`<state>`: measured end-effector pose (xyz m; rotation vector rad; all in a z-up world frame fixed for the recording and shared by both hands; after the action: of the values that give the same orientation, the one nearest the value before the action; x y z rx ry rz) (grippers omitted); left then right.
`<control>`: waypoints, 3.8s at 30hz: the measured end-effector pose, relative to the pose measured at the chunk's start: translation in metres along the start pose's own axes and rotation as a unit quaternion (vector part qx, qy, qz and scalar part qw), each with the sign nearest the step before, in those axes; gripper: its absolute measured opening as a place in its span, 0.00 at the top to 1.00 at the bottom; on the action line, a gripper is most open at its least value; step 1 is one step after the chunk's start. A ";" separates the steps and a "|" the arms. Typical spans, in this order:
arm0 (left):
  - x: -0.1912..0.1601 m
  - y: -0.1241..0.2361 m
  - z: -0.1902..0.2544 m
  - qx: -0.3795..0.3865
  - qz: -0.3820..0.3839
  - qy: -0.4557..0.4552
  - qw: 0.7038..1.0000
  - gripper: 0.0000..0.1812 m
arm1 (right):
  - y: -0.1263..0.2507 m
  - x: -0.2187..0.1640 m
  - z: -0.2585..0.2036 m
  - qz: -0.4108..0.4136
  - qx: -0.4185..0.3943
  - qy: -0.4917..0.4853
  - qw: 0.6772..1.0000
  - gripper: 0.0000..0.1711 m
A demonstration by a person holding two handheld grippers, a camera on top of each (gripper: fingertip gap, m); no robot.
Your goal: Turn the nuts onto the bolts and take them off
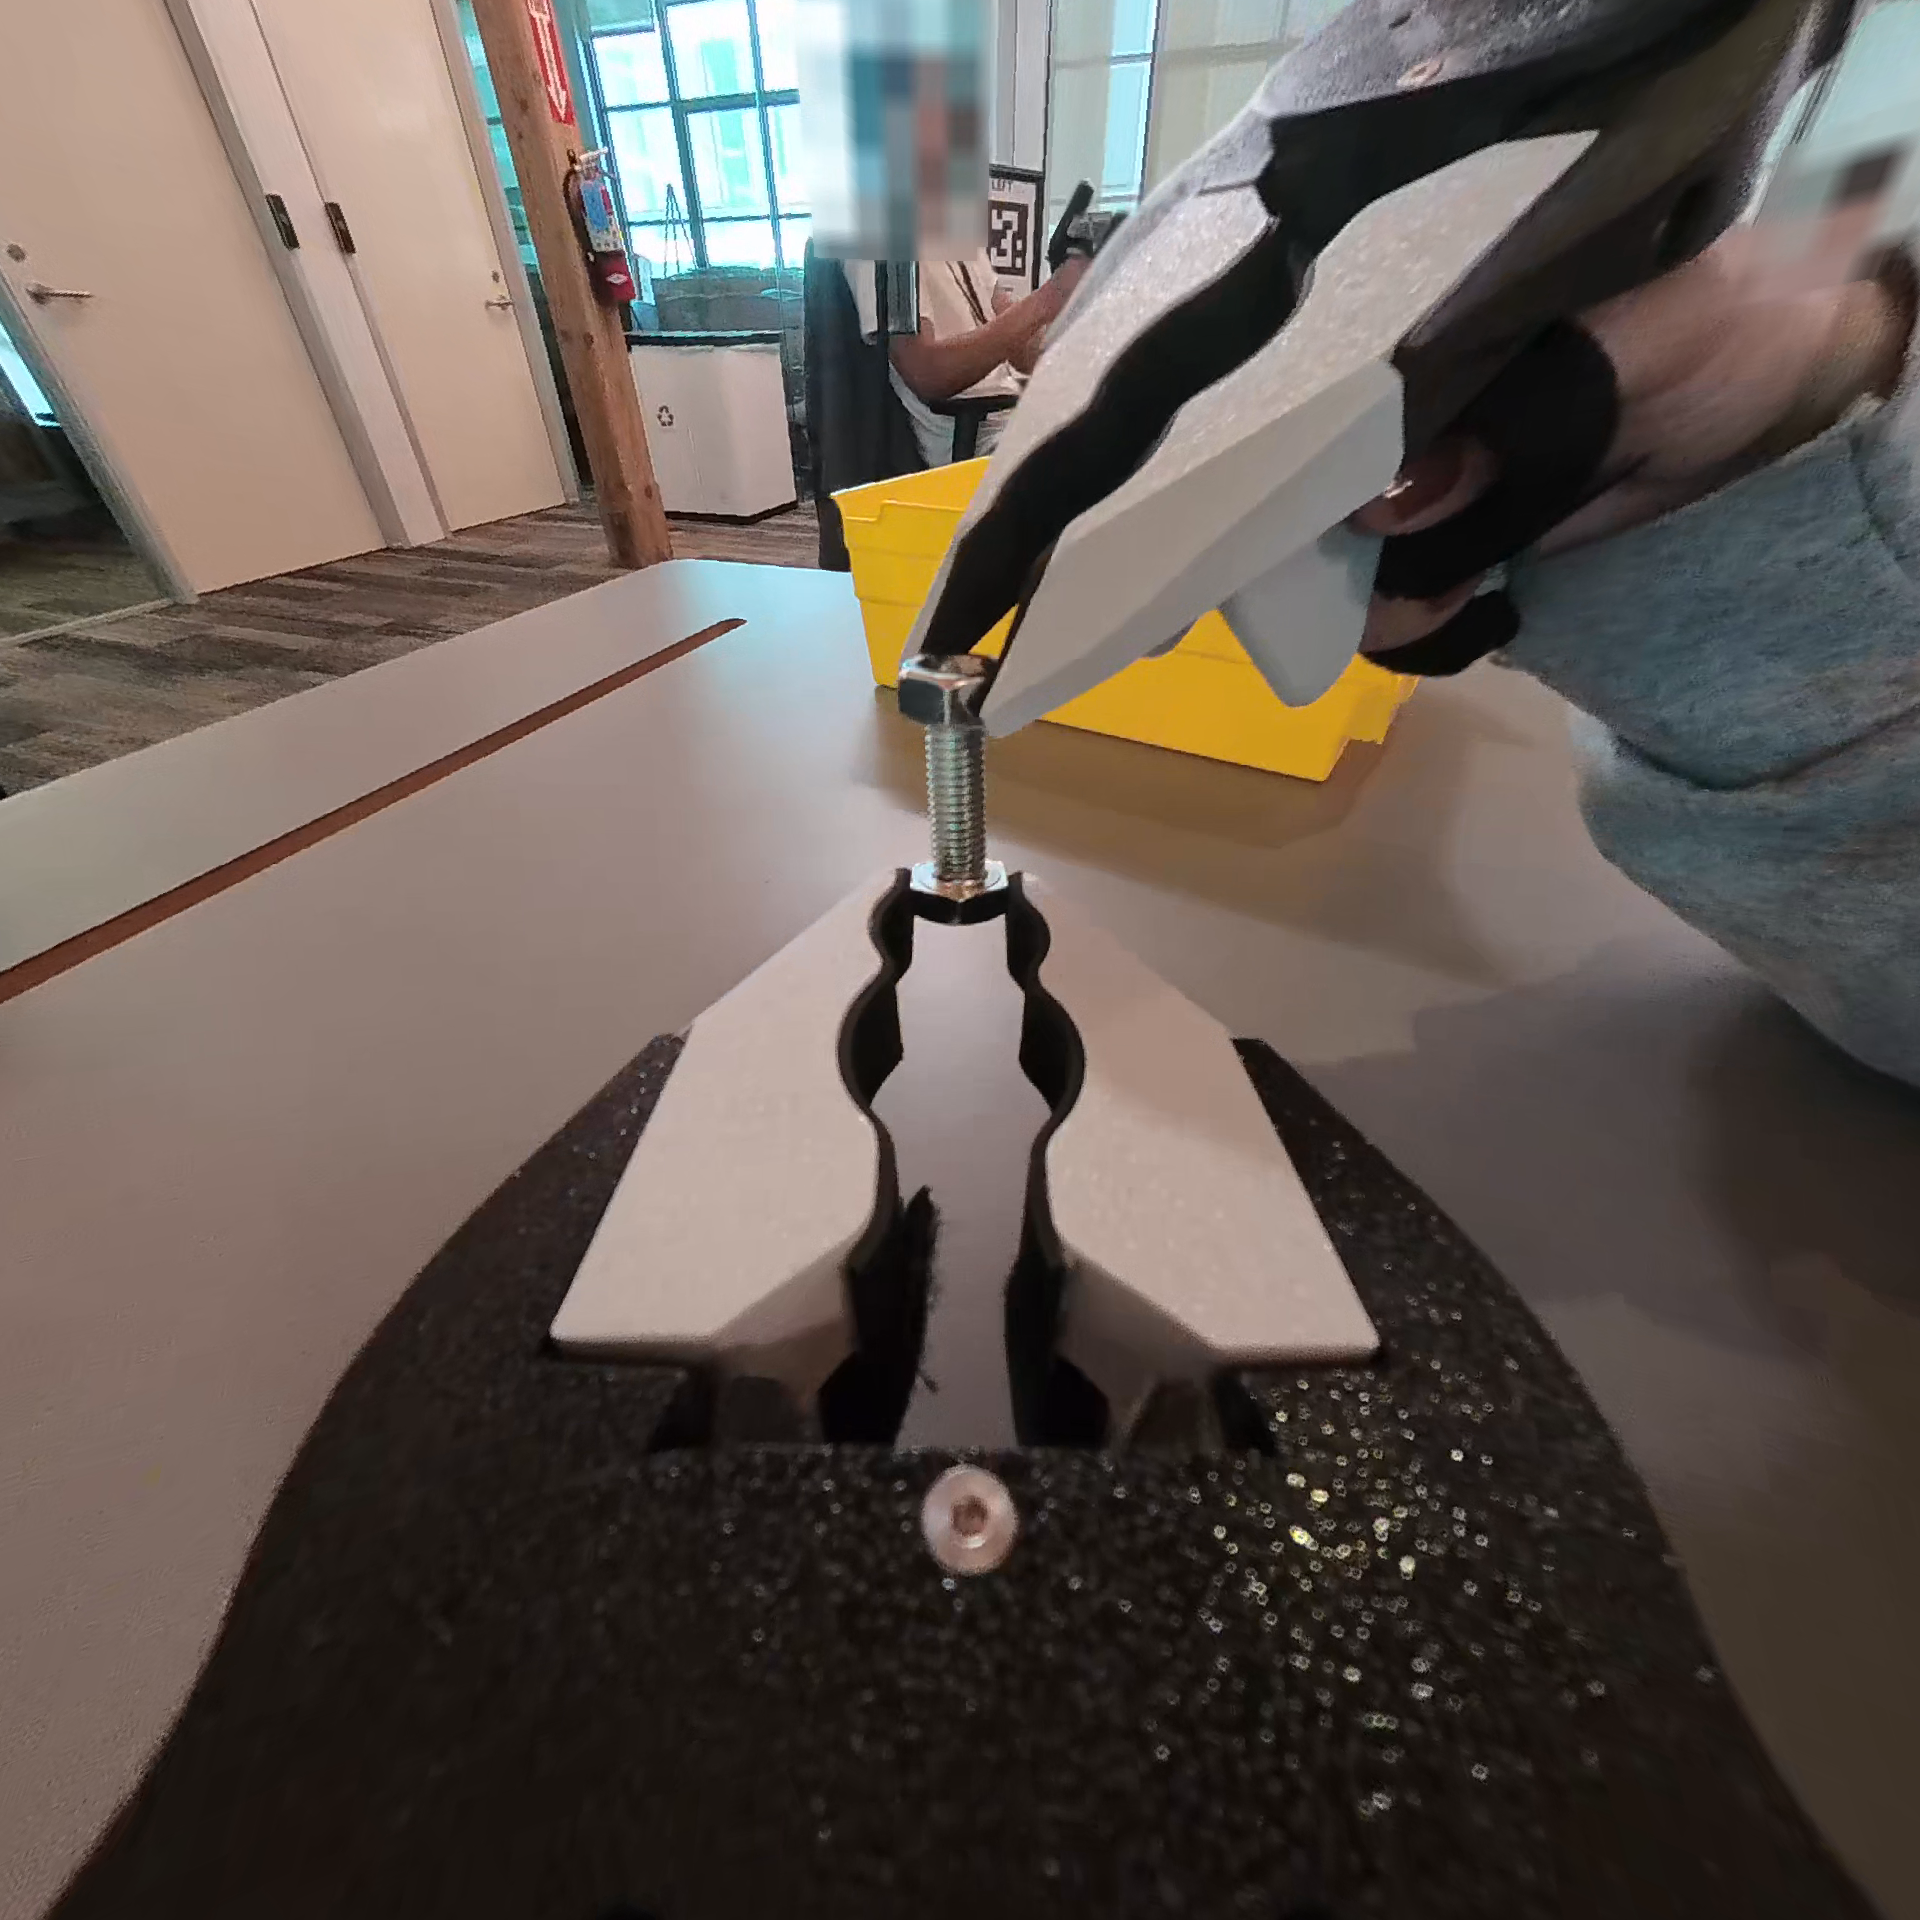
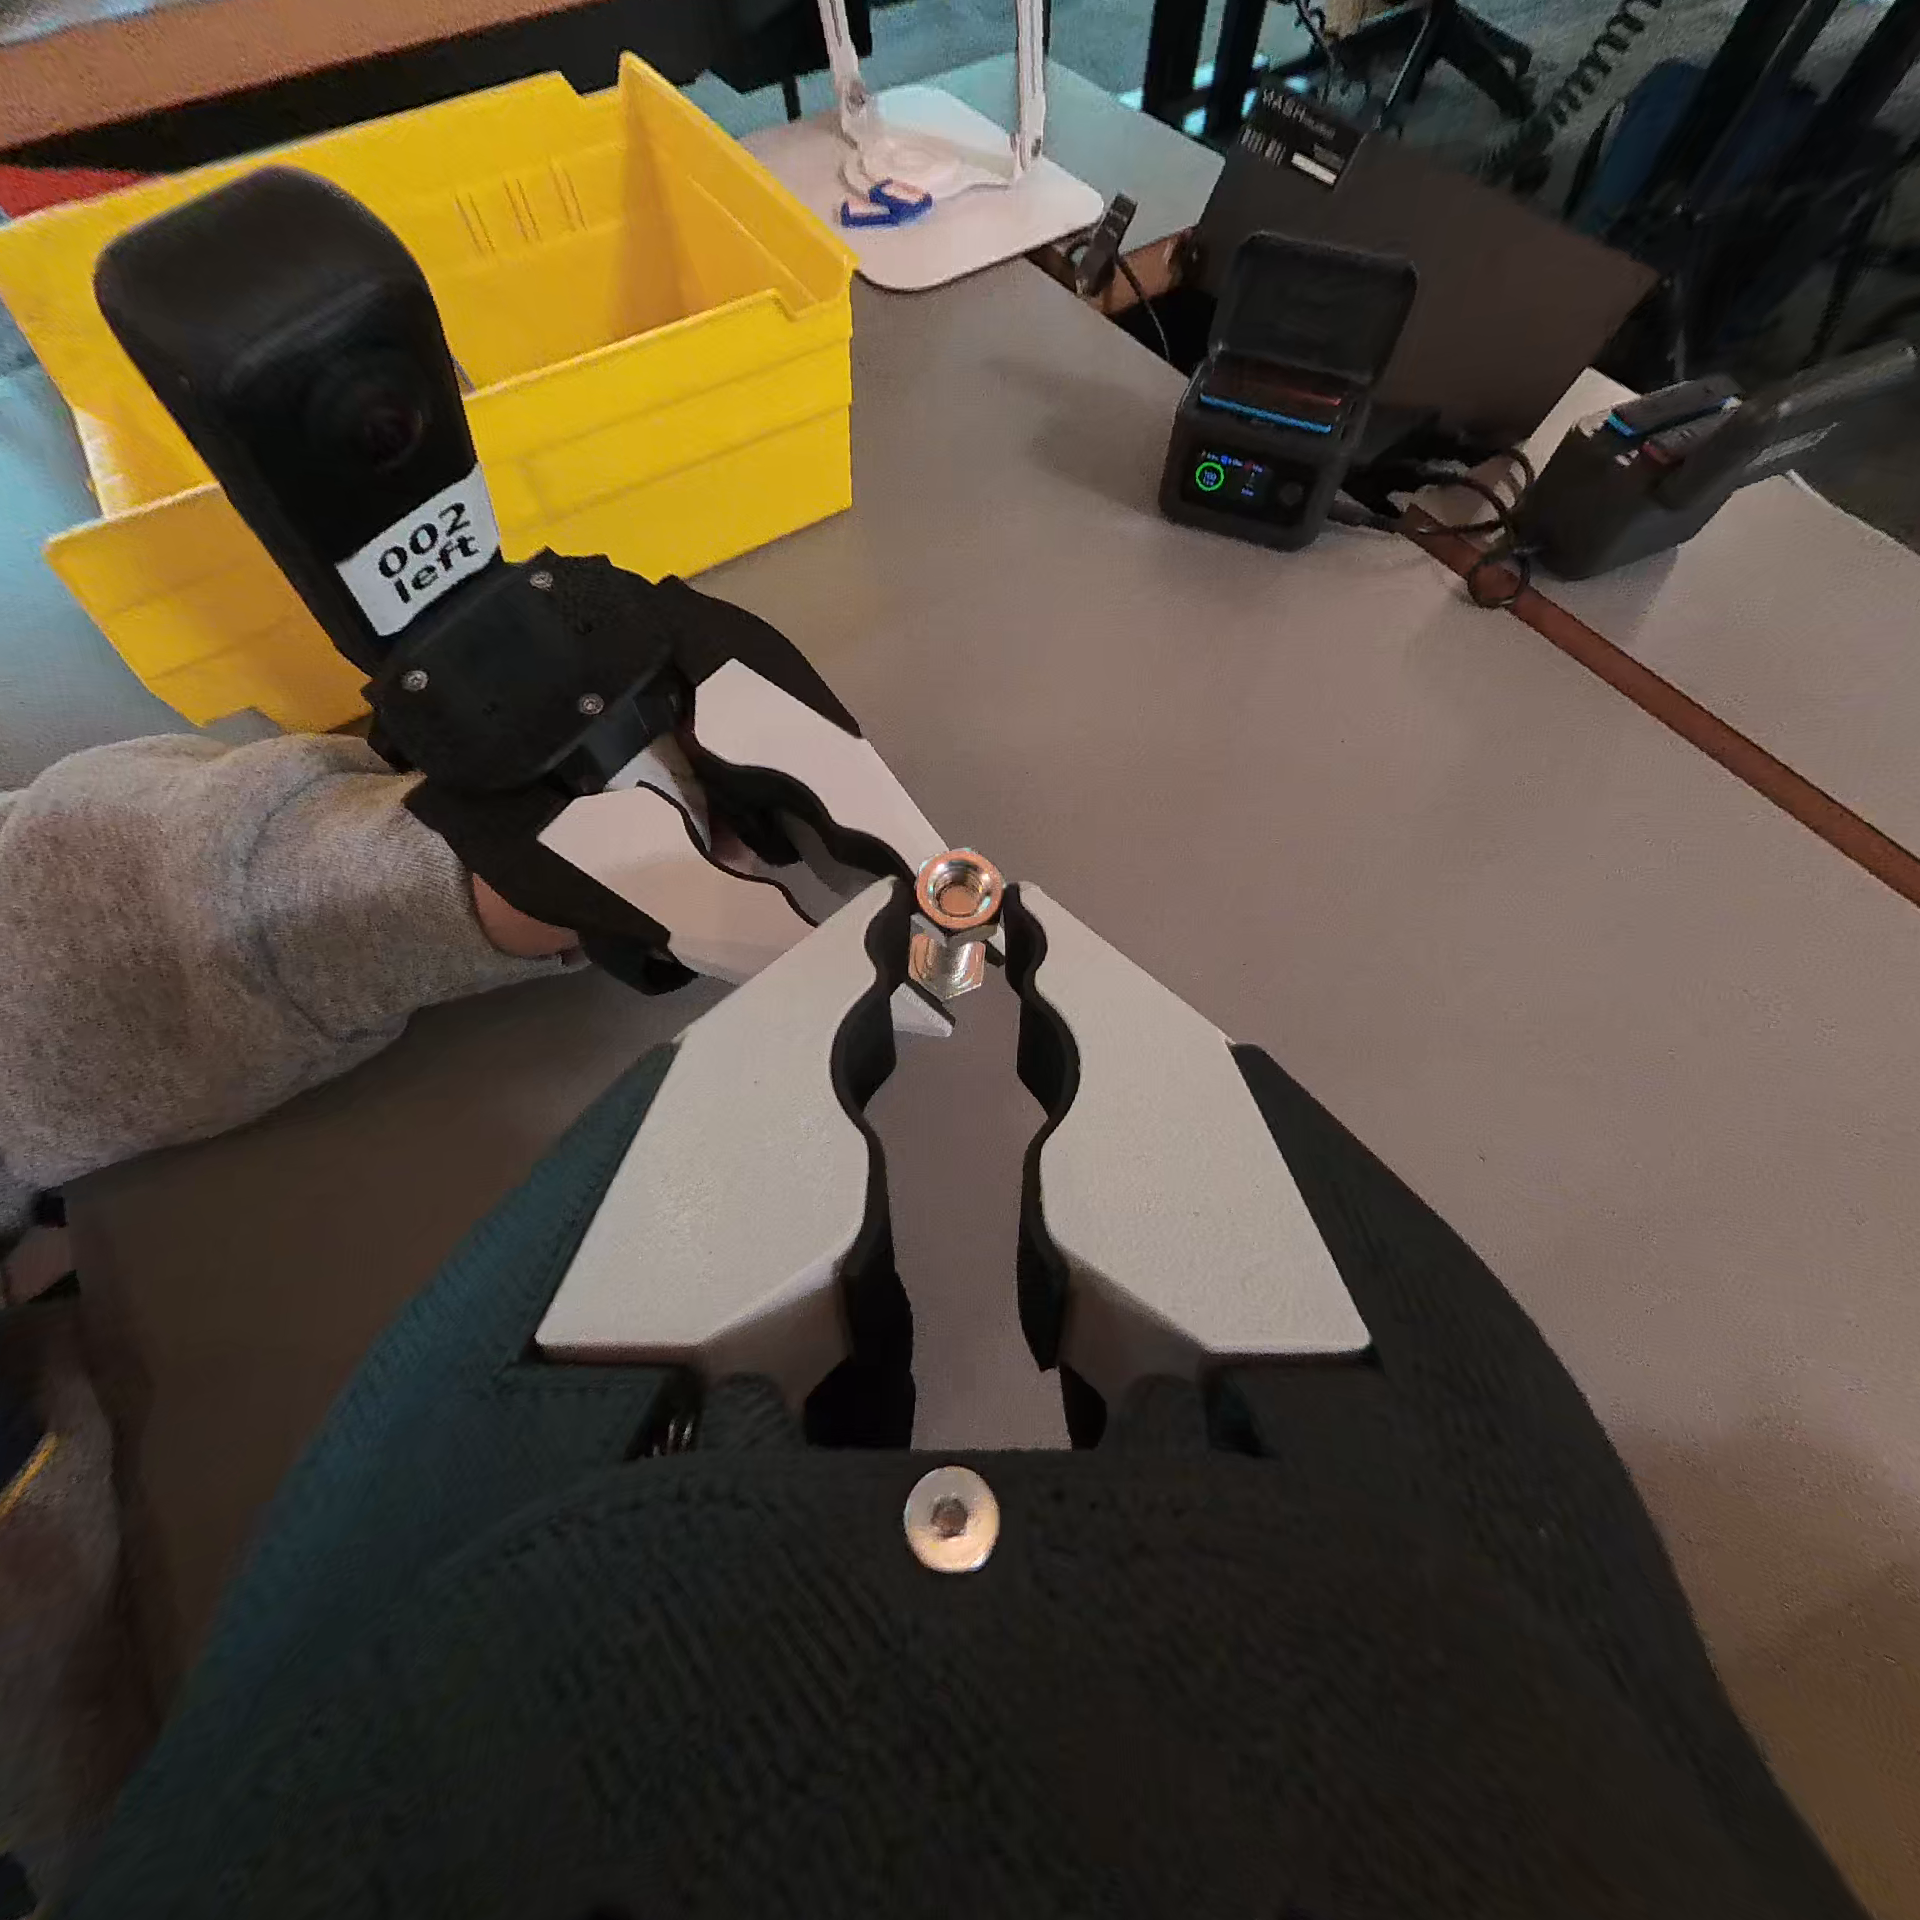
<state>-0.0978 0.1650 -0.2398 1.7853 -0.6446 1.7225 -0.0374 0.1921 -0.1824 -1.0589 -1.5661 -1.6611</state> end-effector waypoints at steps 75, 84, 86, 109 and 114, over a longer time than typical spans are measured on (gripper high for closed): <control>0.006 0.014 -0.014 -0.026 0.033 0.058 0.997 0.91 | -0.018 -0.005 -0.015 0.261 0.061 0.014 0.963 0.60; 0.006 0.017 -0.024 0.015 0.050 0.079 0.996 0.91 | -0.023 -0.005 -0.028 0.272 0.089 0.035 0.958 0.47; 0.007 0.023 -0.032 0.024 0.067 0.107 0.992 0.91 | -0.022 -0.004 -0.026 0.279 0.097 0.021 0.955 0.47; 0.006 0.013 -0.010 -0.035 0.031 0.054 0.997 0.91 | -0.027 -0.004 -0.041 0.287 0.136 0.022 0.948 0.31; 0.010 0.032 -0.036 0.022 0.067 0.094 0.993 0.91 | -0.025 -0.003 -0.034 0.294 0.130 0.003 0.947 0.33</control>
<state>-0.1451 0.1675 -0.2269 1.6159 -0.6634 1.9804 -0.0621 0.1608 -0.1970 -1.2211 -1.2506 -1.0219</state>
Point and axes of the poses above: each gripper's, where its closed fingertips meet, y back along the fingers, x out of its top, z = x × y across the jaws, the point moved 5 cm from there along y, back along the fingers, and after that the axes turned 1 degree about z, right-handed, at the moved point
